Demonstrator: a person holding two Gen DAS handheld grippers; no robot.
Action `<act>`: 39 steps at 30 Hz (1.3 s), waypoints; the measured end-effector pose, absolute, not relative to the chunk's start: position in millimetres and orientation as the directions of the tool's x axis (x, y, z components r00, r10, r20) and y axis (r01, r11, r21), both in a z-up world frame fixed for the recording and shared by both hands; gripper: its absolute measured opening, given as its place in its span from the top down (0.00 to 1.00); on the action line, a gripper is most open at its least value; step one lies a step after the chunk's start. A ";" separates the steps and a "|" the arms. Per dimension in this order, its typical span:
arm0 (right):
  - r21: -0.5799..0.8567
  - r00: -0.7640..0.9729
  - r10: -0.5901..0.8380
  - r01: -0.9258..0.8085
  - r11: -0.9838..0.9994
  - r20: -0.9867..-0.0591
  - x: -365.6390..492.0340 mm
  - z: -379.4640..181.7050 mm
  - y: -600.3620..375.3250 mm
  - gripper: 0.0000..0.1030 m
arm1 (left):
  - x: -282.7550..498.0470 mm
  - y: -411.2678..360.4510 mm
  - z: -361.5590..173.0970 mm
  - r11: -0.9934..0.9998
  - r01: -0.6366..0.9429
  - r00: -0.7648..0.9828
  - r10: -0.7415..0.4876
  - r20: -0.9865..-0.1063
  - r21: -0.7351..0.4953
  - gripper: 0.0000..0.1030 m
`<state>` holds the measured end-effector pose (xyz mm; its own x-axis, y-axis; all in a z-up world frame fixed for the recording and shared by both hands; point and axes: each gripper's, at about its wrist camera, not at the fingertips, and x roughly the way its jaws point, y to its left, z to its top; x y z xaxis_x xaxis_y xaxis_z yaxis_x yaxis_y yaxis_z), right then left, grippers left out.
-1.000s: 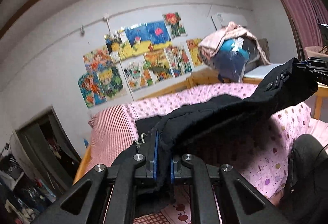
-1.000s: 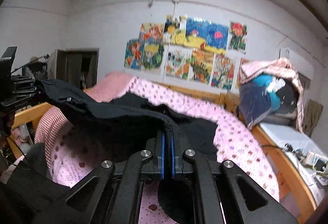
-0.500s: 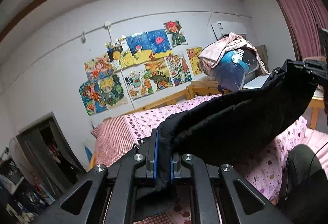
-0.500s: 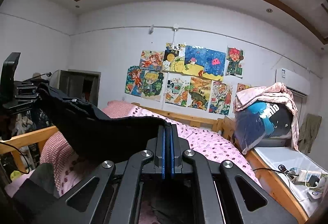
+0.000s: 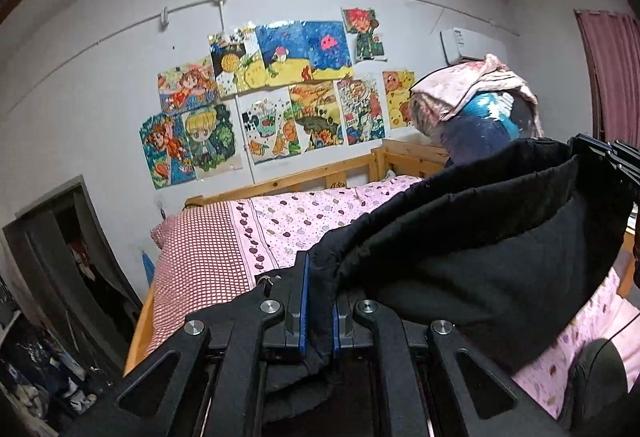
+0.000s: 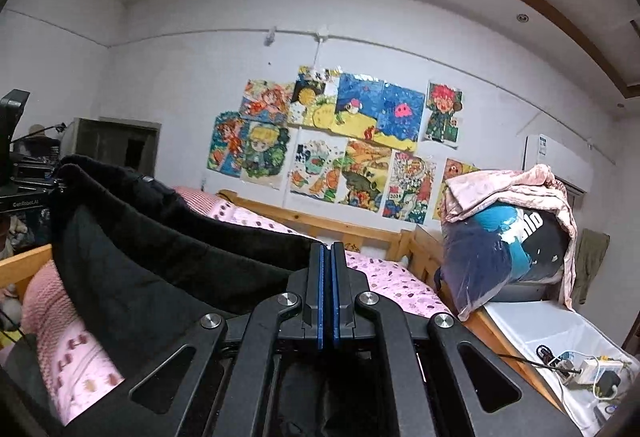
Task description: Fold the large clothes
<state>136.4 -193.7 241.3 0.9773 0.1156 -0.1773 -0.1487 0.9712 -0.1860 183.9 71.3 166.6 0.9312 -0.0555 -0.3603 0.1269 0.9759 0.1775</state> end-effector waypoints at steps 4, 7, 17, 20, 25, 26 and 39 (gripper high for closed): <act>-0.161 0.970 0.116 -0.152 0.975 -0.213 171.9 231.8 -194.5 0.97 | 225.1 69.8 156.3 0.976 0.122 0.921 -0.043 -0.387 0.182 0.92; -0.168 0.966 0.108 -0.149 0.974 -0.235 198.2 225.9 -194.8 0.97 | 257.2 66.6 148.2 0.974 0.113 0.914 -0.024 -0.404 0.198 0.92; -0.208 0.938 0.047 -0.125 0.970 -0.344 316.7 171.5 -178.6 0.97 | 362.1 68.3 82.6 0.983 0.100 0.850 -0.004 -0.526 0.154 0.92; -0.224 0.919 0.021 -0.118 0.967 -0.393 350.4 141.1 -168.9 0.97 | 383.5 70.6 58.9 0.986 0.098 0.820 -0.003 -0.572 0.135 0.92; -0.244 0.886 -0.007 -0.120 0.962 -0.463 387.5 103.3 -159.5 0.97 | 402.0 73.4 37.1 0.990 0.105 0.777 -0.021 -0.629 0.098 0.88; -0.242 0.878 -0.005 -0.126 0.962 -0.478 391.6 97.7 -158.4 0.97 | 401.3 74.5 37.3 0.990 0.107 0.778 -0.028 -0.628 0.088 0.87; -0.183 0.869 0.036 -0.144 0.973 -0.494 374.7 103.4 -177.9 0.66 | 381.1 82.8 57.7 0.995 0.004 0.820 0.052 -0.571 0.096 0.11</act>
<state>374.7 -177.9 103.4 0.8687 0.0359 -0.4940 -0.1440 0.9726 -0.1825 381.1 82.8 57.7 0.8196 0.0515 -0.5706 0.0044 0.9953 0.0963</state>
